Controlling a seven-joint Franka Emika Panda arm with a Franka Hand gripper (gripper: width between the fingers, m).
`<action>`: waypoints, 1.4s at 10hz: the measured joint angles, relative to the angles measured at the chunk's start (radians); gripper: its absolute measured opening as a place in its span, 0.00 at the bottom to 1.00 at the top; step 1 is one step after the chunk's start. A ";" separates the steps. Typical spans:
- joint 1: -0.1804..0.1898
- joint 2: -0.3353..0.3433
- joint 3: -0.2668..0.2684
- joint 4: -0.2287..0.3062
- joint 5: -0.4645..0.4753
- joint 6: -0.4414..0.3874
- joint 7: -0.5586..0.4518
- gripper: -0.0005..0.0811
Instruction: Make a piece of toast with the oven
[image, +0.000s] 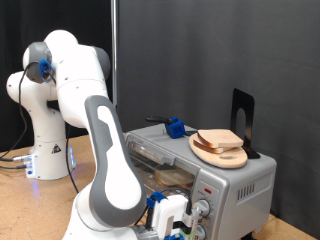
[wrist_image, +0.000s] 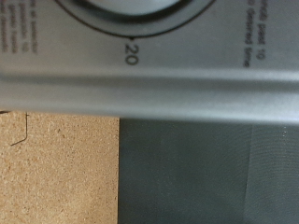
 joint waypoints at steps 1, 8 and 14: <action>0.000 0.000 0.000 -0.001 0.000 0.000 0.000 0.98; -0.002 0.000 -0.001 -0.005 -0.001 -0.023 0.066 0.98; 0.016 -0.032 -0.023 -0.053 -0.006 0.103 0.061 0.98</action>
